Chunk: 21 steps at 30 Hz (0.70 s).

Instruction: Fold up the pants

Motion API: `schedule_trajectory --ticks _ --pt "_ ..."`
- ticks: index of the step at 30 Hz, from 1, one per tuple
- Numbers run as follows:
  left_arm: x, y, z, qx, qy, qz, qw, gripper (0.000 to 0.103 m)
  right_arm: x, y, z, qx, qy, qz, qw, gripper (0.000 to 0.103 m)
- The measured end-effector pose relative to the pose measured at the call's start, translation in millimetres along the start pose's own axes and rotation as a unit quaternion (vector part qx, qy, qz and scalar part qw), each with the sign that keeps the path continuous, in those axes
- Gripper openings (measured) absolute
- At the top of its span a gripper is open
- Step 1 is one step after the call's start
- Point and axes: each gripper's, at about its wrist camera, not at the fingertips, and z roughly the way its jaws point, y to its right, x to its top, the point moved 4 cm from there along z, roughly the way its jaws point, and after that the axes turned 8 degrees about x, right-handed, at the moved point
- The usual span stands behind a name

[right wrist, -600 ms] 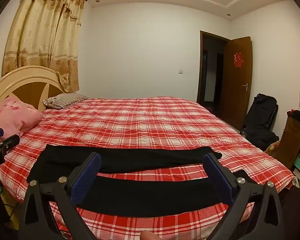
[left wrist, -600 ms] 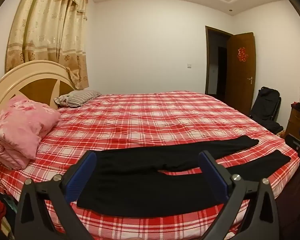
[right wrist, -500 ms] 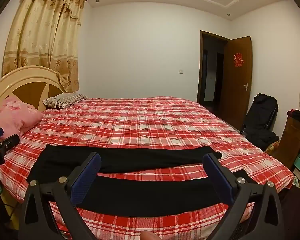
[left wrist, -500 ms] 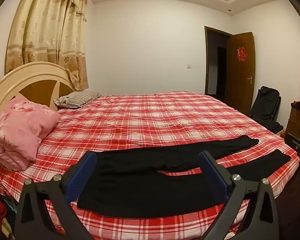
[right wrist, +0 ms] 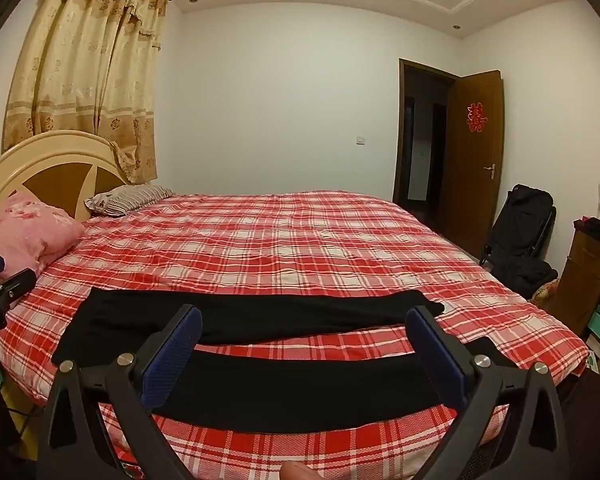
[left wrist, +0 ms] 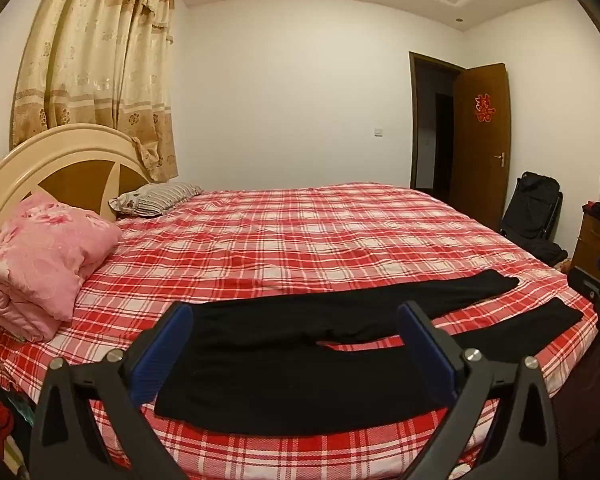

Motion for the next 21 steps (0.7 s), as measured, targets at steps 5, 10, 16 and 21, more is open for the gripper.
schedule_trajectory --ticks 5,10,16,21 --pt "-1.2 -0.3 0.4 0.0 0.0 0.001 1.0 0.103 -0.5 0.3 1.1 0.0 -0.002 0.0 1.0 0.102" --pt "-1.0 0.2 -0.7 0.0 0.0 0.002 1.0 0.103 -1.3 0.7 2.0 0.0 -0.003 0.0 1.0 0.102" --pt "-0.5 -4.6 2.9 -0.001 0.001 0.002 1.0 0.103 -1.3 1.1 2.4 0.0 -0.003 0.0 1.0 0.102" --pt "-1.6 -3.2 5.1 -0.001 0.001 0.003 1.0 0.103 -2.1 1.0 3.1 0.0 -0.005 0.0 1.0 0.102"
